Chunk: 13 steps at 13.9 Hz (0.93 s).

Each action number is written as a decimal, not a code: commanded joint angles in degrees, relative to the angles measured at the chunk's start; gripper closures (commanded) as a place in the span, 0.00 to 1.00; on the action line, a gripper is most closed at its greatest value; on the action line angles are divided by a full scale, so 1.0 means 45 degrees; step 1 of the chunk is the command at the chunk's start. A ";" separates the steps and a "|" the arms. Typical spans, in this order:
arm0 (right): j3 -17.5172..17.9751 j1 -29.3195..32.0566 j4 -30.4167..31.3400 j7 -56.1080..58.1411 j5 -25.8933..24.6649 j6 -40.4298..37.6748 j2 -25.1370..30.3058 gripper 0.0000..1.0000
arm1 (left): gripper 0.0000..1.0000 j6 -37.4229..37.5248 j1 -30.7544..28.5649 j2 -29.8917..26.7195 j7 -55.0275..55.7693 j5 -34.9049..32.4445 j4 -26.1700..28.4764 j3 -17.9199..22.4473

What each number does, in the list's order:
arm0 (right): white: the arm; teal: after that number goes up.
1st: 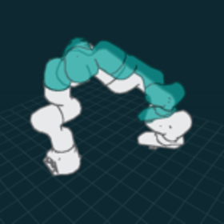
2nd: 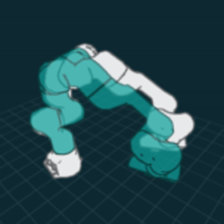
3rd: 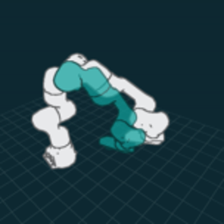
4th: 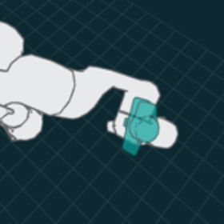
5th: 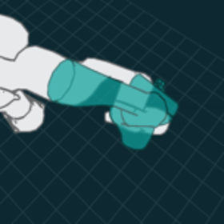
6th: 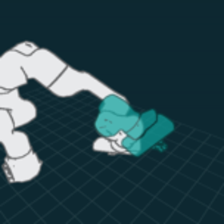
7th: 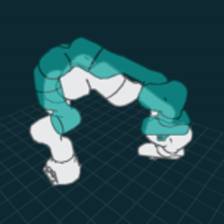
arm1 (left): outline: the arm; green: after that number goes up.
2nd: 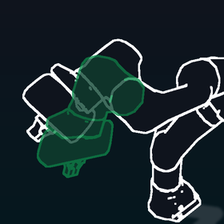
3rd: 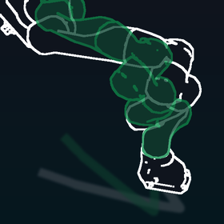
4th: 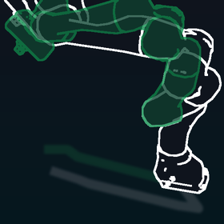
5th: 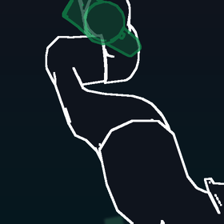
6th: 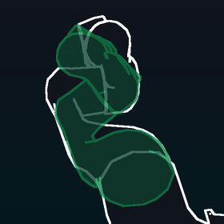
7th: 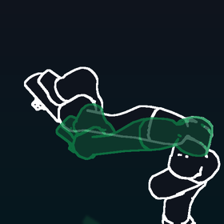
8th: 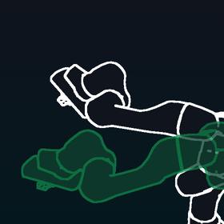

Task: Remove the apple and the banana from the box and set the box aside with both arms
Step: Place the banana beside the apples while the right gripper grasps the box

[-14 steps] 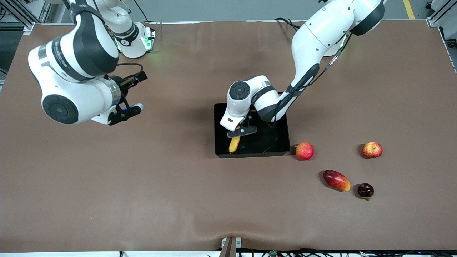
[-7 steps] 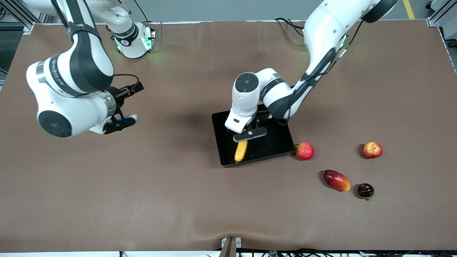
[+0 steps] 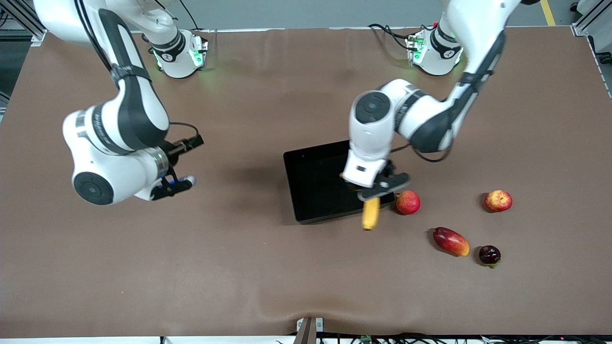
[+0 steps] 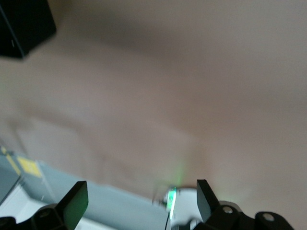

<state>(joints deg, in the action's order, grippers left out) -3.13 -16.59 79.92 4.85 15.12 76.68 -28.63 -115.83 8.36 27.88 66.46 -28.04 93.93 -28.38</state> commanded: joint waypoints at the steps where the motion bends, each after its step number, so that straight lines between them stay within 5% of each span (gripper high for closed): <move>1: -0.0027 -0.0607 -0.0495 -0.0022 0.0196 0.1662 -0.0238 0.00 | 1.00 0.0136 -0.1831 -0.1232 -0.1111 0.0138 0.2186 -0.0237; 6: 0.0012 -0.1290 -0.0476 -0.0119 0.0254 0.5083 -0.1234 0.00 | 1.00 -0.0215 -0.4276 -0.1938 -0.1819 0.0119 0.4358 -0.0237; 13: 0.0012 -0.3417 -0.0417 -0.1773 0.0701 0.9341 -0.2444 0.00 | 1.00 -0.3027 -0.6192 -0.0886 -0.1838 -0.0056 0.6333 -0.0198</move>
<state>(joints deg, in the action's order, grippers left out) -2.58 -29.08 79.51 0.94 15.98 115.41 -37.42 -127.30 -18.37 23.17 58.27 -28.04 121.12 -28.62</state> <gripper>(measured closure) 0.000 0.599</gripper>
